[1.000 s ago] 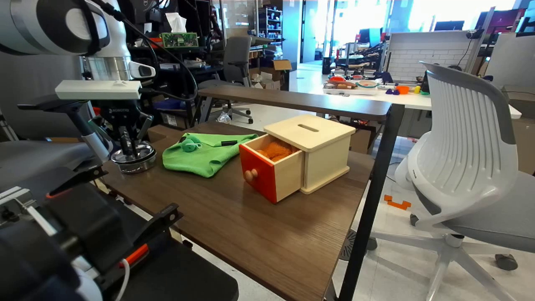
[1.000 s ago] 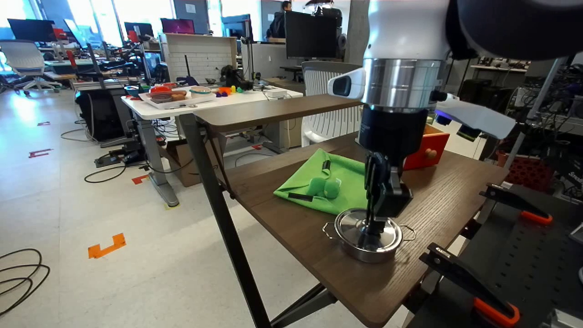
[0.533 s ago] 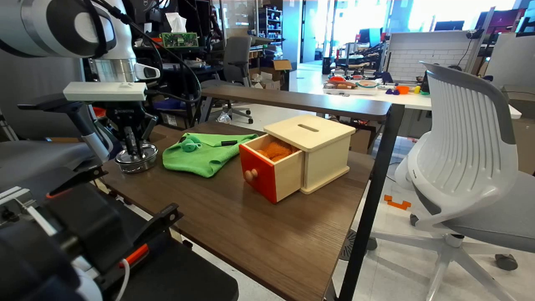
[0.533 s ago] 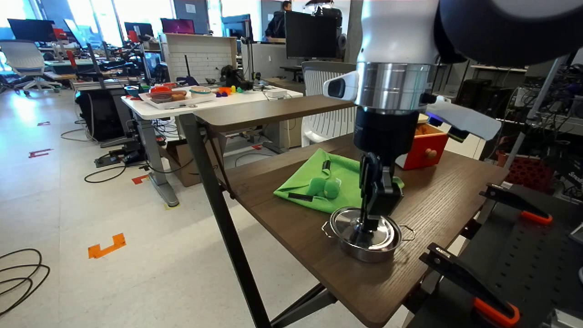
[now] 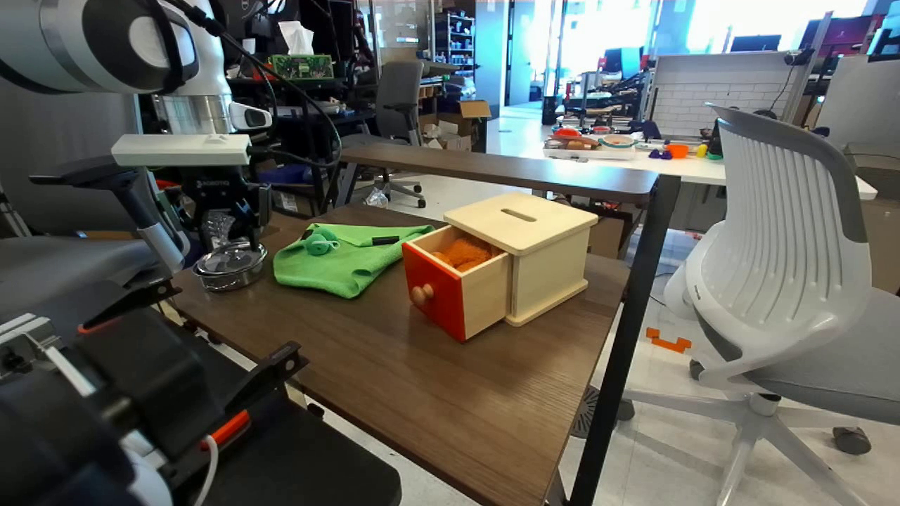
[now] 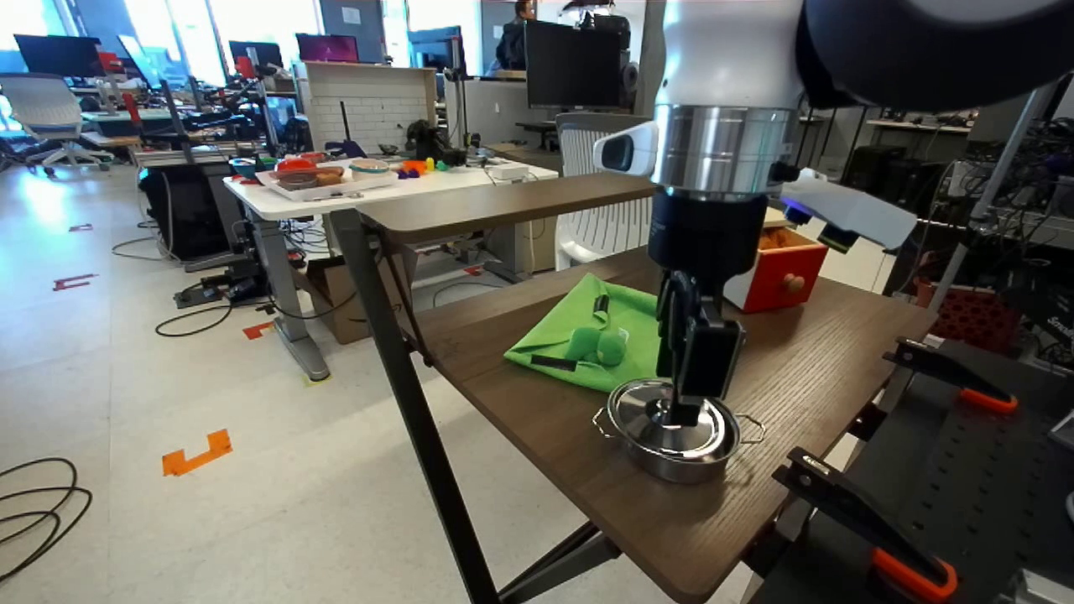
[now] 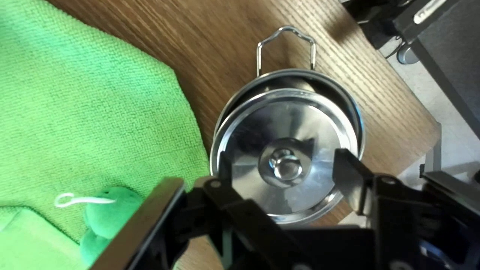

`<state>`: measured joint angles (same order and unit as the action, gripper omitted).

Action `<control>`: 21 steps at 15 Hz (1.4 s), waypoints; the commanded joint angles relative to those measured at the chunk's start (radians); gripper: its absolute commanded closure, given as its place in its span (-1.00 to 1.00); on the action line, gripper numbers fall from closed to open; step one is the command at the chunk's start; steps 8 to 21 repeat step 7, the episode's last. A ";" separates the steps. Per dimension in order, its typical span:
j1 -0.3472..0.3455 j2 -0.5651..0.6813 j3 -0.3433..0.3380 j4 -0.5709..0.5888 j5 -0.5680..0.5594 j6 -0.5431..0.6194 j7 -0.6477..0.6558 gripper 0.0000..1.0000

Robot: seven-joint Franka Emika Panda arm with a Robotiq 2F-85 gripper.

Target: Remove the toy from the pot then put the lid on top

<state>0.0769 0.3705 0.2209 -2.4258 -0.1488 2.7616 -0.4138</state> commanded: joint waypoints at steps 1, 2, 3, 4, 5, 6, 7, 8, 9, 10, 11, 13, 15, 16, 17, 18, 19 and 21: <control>-0.037 -0.089 0.026 -0.023 0.036 -0.012 -0.020 -0.98; -0.045 -0.110 0.024 -0.024 0.049 -0.013 -0.014 -1.00; -0.053 -0.123 0.020 -0.019 0.067 -0.018 -0.008 -1.00; -0.060 -0.132 0.012 -0.008 0.088 -0.028 0.003 -1.00; -0.033 -0.084 0.004 0.000 0.055 -0.002 -0.001 -1.00; -0.041 -0.101 0.001 0.000 0.069 -0.003 -0.001 -1.00; -0.047 -0.111 -0.001 -0.001 0.075 -0.004 -0.002 -1.00; -0.047 -0.111 -0.001 -0.001 0.075 -0.004 -0.002 -1.00; -0.047 -0.111 -0.001 -0.001 0.075 -0.004 -0.002 -1.00; -0.047 -0.111 -0.001 -0.001 0.075 -0.004 -0.002 -1.00; -0.047 -0.111 -0.001 -0.001 0.075 -0.004 -0.002 -1.00; -0.047 -0.111 -0.001 -0.001 0.075 -0.004 -0.002 -1.00; -0.047 -0.111 -0.001 -0.001 0.075 -0.004 -0.002 -1.00; -0.047 -0.111 -0.001 -0.001 0.075 -0.004 -0.002 -1.00; -0.047 -0.111 -0.001 -0.001 0.075 -0.004 -0.002 -1.00; -0.047 -0.111 -0.001 -0.001 0.075 -0.004 -0.002 -1.00; -0.047 -0.111 -0.001 -0.001 0.075 -0.004 -0.002 -1.00; -0.047 -0.111 -0.001 -0.001 0.075 -0.004 -0.002 -1.00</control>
